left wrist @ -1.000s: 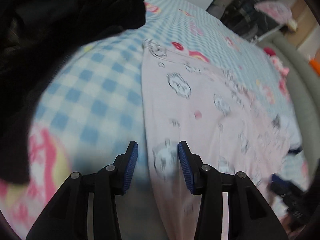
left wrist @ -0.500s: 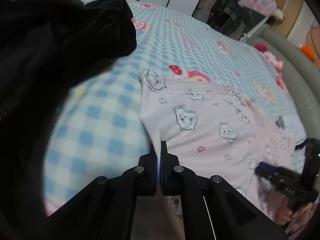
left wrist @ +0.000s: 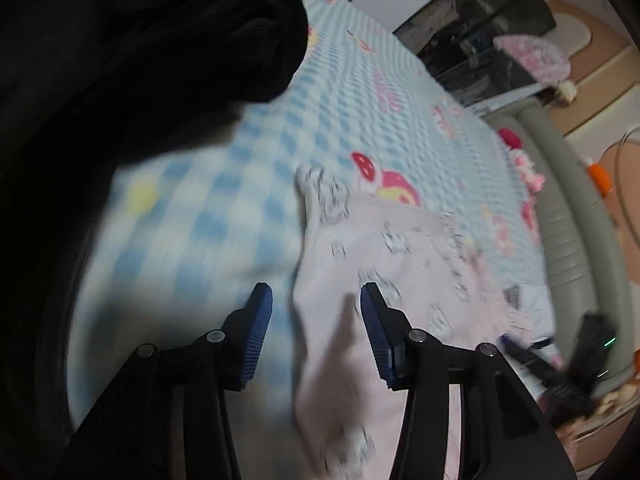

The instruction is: Fold clothes

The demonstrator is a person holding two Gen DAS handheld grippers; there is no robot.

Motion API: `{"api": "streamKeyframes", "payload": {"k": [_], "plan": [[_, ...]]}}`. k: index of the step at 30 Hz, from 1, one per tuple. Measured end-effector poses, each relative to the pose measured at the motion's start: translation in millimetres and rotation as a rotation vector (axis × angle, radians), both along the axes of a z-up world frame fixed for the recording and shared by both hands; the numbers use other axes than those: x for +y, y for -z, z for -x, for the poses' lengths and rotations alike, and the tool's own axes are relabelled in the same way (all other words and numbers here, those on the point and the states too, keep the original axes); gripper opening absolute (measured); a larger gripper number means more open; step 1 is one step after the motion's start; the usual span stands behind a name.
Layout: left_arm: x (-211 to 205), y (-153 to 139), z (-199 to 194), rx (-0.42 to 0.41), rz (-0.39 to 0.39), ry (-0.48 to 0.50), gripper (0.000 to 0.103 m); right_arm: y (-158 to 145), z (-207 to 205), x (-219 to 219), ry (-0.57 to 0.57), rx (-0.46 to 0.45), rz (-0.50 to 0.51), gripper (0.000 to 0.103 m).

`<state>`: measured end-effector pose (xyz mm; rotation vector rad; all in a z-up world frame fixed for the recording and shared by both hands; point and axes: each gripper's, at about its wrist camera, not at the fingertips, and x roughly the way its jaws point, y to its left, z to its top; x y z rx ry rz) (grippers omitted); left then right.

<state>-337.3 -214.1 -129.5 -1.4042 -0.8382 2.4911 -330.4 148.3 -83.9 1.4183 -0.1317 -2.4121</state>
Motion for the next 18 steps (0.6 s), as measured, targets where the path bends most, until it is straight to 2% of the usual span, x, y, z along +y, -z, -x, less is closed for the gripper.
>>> {"api": "streamKeyframes", "payload": {"k": [4, 6, 7, 8, 11, 13, 14, 16, 18], "plan": [[21, -4, 32, 0.018, 0.116, 0.046, 0.048, 15, 60, -13, -0.003, -0.030, -0.060, 0.054], [21, -2, 40, 0.017, 0.140, 0.051, 0.044, 25, 91, -20, -0.005, -0.049, -0.096, 0.054], [21, -1, 44, 0.017, 0.149, 0.053, 0.023, 30, 107, -23, -0.006, -0.059, -0.115, 0.054], [21, -1, 45, 0.019, 0.166, 0.049, 0.007, 35, 123, -27, -0.007, -0.068, -0.133, 0.054], [17, -8, 45, 0.052, 0.178, 0.039, 0.005, 52, 165, -38, -0.026, -0.098, -0.187, 0.053], [15, -18, 44, 0.086, 0.199, 0.029, 0.005, 59, 170, -47, -0.087, -0.087, -0.195, 0.029], [14, -23, 44, 0.103, 0.210, 0.024, 0.005, 57, 170, -50, -0.106, -0.067, -0.196, 0.006], [14, -28, 47, 0.132, 0.238, 0.014, 0.005, 44, 168, -52, -0.102, -0.005, -0.186, 0.005], [16, -17, 55, 0.093, 0.264, 0.019, 0.005, 39, 169, -50, -0.074, 0.030, -0.173, 0.004]]}}
